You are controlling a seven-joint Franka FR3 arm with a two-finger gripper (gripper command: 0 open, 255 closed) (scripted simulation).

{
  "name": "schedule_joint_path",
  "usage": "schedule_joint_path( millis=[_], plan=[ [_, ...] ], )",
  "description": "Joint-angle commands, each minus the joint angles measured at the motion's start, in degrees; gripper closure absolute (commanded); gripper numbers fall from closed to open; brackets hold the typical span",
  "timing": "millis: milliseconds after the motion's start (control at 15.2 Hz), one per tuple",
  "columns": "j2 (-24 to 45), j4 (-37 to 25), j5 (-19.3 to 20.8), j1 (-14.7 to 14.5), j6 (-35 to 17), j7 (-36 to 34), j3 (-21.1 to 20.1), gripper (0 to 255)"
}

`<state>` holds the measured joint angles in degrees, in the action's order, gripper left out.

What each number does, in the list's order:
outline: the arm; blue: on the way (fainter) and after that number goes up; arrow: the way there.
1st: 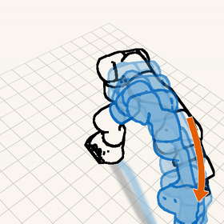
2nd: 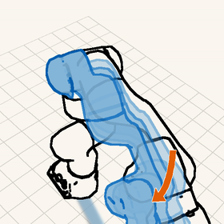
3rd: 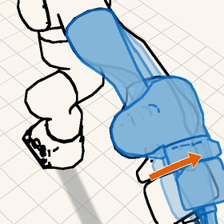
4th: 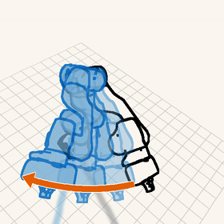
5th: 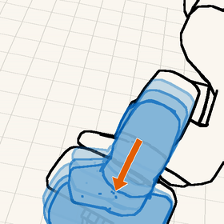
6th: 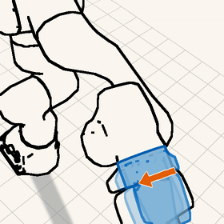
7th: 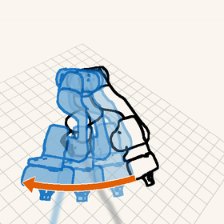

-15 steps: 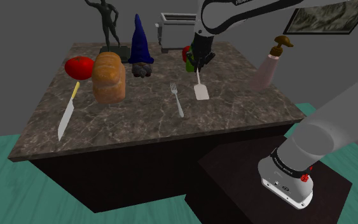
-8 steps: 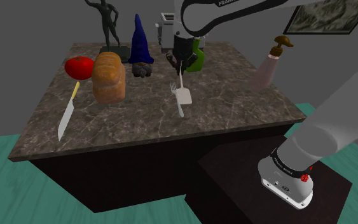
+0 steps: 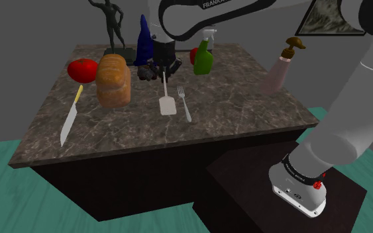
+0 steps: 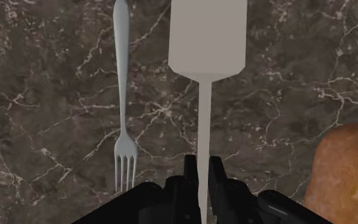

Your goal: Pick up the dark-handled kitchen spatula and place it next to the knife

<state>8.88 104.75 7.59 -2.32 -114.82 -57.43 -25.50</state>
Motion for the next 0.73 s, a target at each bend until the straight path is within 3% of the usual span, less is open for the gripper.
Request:
schedule_joint_path(
  millis=[0,264,660],
  plan=[
    [3.70,-4.33,1.92,-2.02,1.26,-3.23,-0.81,255],
    [12.23,-15.56,6.00,-7.31,5.33,-9.01,-1.64,255],
    [13.20,-12.27,6.66,-7.38,1.19,-9.66,-1.16,255]
  ],
)
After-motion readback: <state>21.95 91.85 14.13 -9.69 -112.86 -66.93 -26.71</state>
